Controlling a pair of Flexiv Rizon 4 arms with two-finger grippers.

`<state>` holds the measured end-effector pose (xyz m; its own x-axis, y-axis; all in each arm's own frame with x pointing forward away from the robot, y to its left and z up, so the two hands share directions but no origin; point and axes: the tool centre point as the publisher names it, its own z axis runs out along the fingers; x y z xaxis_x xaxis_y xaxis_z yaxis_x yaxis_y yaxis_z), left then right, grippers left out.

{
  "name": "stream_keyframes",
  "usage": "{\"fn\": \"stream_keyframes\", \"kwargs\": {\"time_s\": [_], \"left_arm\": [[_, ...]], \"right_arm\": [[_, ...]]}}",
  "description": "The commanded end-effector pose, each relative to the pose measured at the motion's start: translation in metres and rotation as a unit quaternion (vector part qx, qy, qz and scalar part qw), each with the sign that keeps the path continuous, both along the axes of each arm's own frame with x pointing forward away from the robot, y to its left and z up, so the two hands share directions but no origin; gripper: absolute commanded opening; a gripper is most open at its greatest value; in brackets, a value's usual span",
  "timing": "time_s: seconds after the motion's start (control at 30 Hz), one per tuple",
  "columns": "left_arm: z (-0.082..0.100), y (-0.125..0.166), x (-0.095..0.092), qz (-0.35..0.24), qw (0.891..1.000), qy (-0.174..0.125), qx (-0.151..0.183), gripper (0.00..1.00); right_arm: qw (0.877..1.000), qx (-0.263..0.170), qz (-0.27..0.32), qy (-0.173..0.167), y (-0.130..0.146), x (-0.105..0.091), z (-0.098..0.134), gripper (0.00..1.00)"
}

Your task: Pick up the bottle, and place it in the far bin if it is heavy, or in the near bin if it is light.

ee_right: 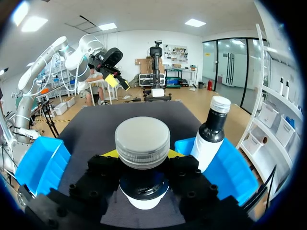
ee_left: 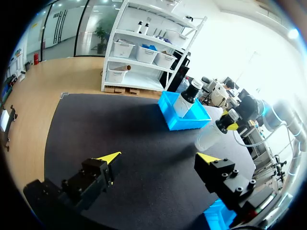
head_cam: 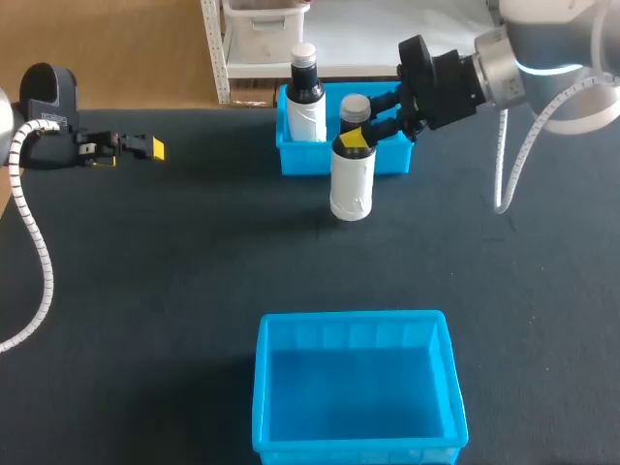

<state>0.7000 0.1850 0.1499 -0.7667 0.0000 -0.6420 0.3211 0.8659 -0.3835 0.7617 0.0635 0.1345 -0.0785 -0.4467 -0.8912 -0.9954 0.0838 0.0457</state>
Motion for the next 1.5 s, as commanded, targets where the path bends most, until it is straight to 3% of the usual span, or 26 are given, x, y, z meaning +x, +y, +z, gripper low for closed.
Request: {"fn": "stream_keyframes", "kwargs": {"time_s": [0.03, 0.93, 1.23, 1.5], "left_arm": [[0.0, 0.0, 0.0, 0.0, 1.0, 0.0, 0.0, 1.0], [0.0, 0.0, 0.0, 0.0, 1.0, 0.0, 0.0, 1.0], [0.0, 0.0, 0.0, 0.0, 1.0, 0.0, 0.0, 1.0], [0.0, 0.0, 0.0, 0.0, 1.0, 0.0, 0.0, 1.0]], "right_arm": [[1.0, -0.006, -0.011, -0.006, -0.008, -0.013, 0.017, 0.0], [0.995, -0.021, -0.091, -0.027, -0.085, -0.021, 0.069, 0.0], [0.993, -0.021, -0.11, -0.033, -0.117, -0.013, 0.084, 0.0], [0.993, -0.023, -0.105, -0.041, -0.142, 0.011, 0.096, 0.0]]}}
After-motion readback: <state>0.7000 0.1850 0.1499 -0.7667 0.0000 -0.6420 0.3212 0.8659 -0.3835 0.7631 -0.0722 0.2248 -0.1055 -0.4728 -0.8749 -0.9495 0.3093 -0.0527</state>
